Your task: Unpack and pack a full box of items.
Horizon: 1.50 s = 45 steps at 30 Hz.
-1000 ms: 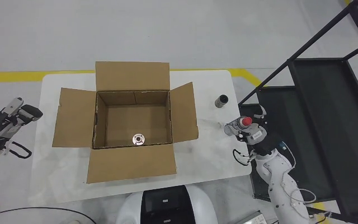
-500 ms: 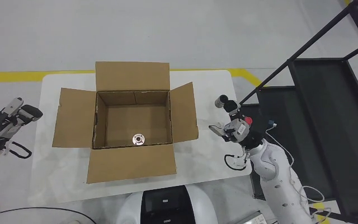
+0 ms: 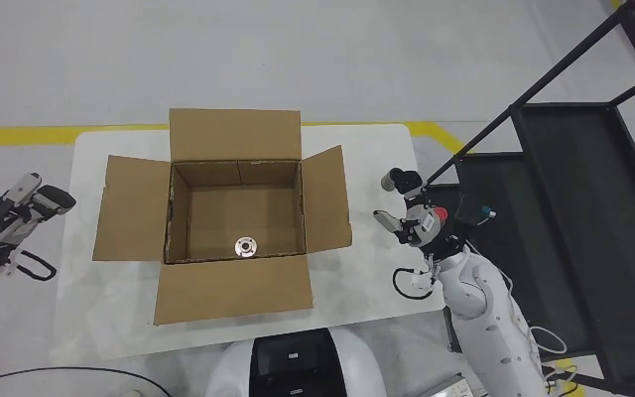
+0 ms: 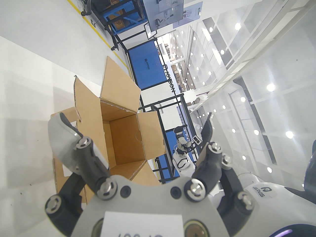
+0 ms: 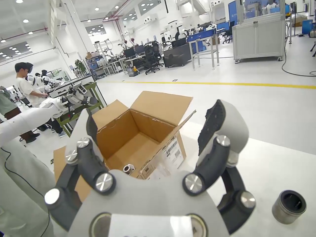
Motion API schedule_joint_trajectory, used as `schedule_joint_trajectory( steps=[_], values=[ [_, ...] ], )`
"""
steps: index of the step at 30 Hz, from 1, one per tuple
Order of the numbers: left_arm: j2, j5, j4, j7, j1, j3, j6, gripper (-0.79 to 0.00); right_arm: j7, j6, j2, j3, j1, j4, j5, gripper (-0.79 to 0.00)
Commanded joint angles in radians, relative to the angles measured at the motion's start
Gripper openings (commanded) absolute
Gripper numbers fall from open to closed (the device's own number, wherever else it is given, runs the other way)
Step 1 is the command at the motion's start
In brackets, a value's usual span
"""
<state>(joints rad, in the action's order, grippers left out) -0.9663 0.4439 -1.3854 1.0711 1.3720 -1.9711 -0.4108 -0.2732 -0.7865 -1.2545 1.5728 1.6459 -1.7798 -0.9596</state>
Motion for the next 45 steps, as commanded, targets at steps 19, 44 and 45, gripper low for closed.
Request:
schedule_joint_trajectory(
  steps=[19, 44, 45],
  values=[
    [0.000, 0.000, 0.000, 0.000, 0.000, 0.000, 0.000, 0.000, 0.696, 0.288, 0.007, -0.213, -0.121, -0.289, -0.144, 0.000],
    [0.000, 0.000, 0.000, 0.000, 0.000, 0.000, 0.000, 0.000, 0.784, 0.405, -0.009, -0.370, -0.199, -0.270, -0.122, 0.000],
    [0.000, 0.000, 0.000, 0.000, 0.000, 0.000, 0.000, 0.000, 0.820, 0.426, -0.011, -0.388, -0.222, -0.266, -0.121, 0.000]
  ],
)
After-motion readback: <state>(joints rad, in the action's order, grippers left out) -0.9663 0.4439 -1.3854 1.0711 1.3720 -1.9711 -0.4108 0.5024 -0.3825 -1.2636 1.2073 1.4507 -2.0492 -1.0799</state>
